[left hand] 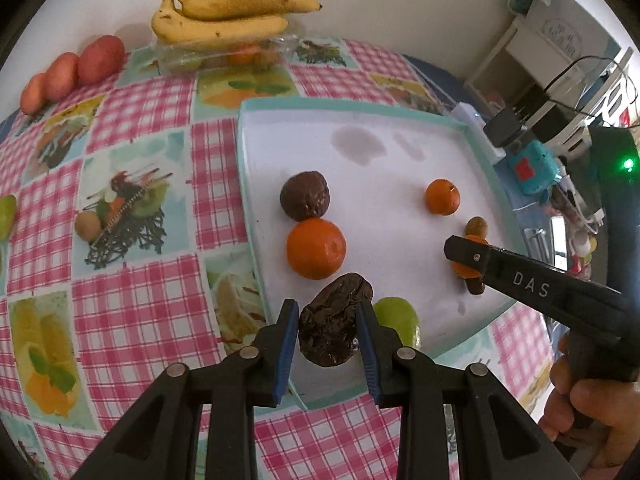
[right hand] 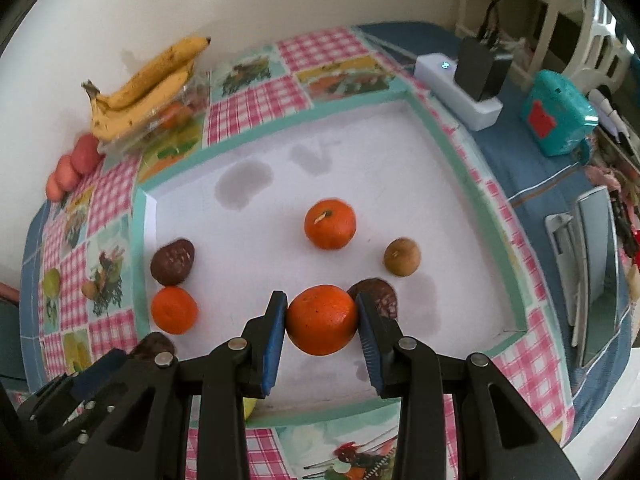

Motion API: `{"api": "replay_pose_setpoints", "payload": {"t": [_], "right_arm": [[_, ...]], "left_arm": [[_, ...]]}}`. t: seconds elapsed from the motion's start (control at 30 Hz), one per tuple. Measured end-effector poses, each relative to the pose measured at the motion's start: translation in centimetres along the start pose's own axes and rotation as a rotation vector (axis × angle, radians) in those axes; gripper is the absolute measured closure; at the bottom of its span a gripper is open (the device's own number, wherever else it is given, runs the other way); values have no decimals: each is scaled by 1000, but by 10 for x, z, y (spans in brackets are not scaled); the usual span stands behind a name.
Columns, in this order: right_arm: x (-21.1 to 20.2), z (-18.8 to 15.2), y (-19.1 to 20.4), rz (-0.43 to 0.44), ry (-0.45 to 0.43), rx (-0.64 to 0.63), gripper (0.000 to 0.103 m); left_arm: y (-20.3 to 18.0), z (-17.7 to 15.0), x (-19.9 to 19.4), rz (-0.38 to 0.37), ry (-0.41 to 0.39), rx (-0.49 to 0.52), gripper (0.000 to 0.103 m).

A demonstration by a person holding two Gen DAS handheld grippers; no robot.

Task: Organize fruits
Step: 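Carry both fruits into the white tray and open both tools to release them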

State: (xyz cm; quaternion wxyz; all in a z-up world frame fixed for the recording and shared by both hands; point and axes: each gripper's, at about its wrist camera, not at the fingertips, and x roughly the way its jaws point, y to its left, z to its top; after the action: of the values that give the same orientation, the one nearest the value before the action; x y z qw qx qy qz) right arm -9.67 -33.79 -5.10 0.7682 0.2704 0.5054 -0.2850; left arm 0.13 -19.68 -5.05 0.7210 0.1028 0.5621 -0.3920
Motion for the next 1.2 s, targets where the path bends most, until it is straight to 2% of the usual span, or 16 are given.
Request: {"api": "replay_pose_setpoints", "payload": {"t": [0.57, 0.97, 1.2], "right_arm": [[28, -10, 6, -32, 83, -40, 66], [27, -10, 6, -49, 88, -56, 66], [25, -6, 12, -62, 79, -65, 65]], "left_arm": [[-2, -3, 16, 36, 32, 3, 71], [-4, -1, 14, 39, 43, -4, 71], [-5, 2, 1, 18, 24, 10, 70]]}}
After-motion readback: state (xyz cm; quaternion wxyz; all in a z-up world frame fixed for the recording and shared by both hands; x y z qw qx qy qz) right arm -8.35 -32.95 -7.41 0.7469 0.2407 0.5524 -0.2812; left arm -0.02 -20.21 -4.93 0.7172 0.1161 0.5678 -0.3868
